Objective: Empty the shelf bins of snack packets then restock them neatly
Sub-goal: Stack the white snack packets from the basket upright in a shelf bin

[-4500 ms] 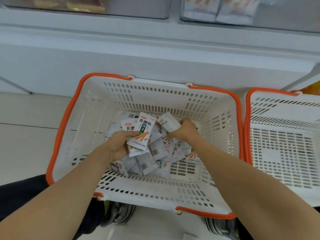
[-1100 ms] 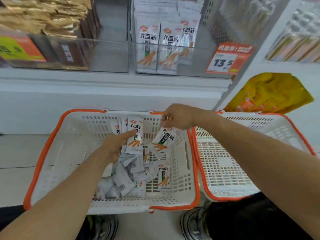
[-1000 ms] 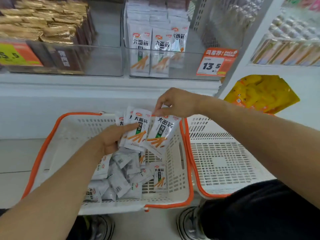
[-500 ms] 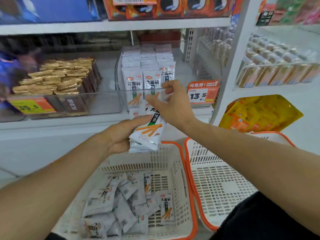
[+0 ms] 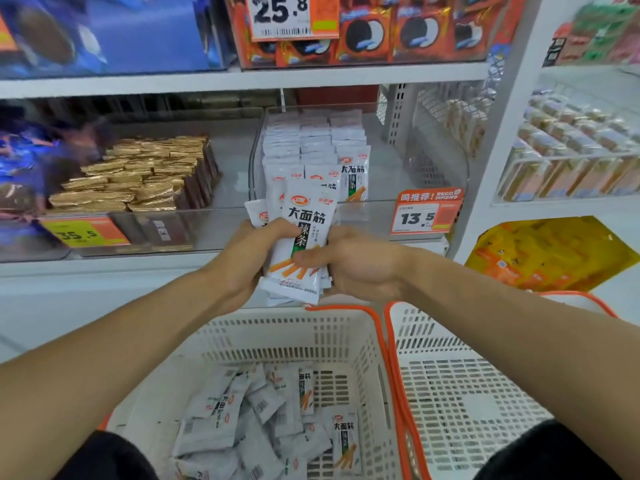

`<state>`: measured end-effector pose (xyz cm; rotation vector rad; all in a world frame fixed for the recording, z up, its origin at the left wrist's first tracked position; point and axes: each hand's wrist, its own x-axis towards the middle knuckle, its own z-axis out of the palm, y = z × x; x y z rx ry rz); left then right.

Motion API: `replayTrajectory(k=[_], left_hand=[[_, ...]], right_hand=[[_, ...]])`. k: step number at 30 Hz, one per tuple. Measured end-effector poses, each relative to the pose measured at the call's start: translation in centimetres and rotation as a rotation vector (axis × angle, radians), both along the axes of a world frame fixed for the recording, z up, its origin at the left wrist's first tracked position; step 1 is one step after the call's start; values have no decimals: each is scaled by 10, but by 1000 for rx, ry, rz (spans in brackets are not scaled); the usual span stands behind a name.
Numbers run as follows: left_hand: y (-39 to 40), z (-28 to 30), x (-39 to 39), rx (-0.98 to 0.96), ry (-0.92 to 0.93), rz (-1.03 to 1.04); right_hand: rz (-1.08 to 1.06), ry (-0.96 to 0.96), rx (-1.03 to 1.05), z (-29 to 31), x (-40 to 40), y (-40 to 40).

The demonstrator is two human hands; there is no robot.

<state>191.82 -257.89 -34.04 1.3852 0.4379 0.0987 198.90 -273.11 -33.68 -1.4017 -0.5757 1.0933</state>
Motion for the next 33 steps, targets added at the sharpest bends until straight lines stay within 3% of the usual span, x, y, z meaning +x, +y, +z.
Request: replayTrajectory(k=[4,7,12,18,21,23,27,33], left_hand=[[0,-1,0,137,-15,213],[3,1,-3,167,-3,63],[10,13,-5,499,-52,21],[14,21,4,748,-244,22],[30,9,20,1066,-269,128],[39,-2,31,1173,-213,159],[43,-16,47,1164,-181,153],[45,-25,55,1158,-183,265]], right_hand=[[90,-247,-119,5,-7,12],[124,-307,-195,4,-8,22],[-17,-267,16,6,-14,31],[-291,-470,96,26,31,15],[-490,-620,-14,36,72,2],[-533,-710,-101,39,99,-2],[-516,-811,-355,40,139,0],[-405,-665,-568,36,160,9]])
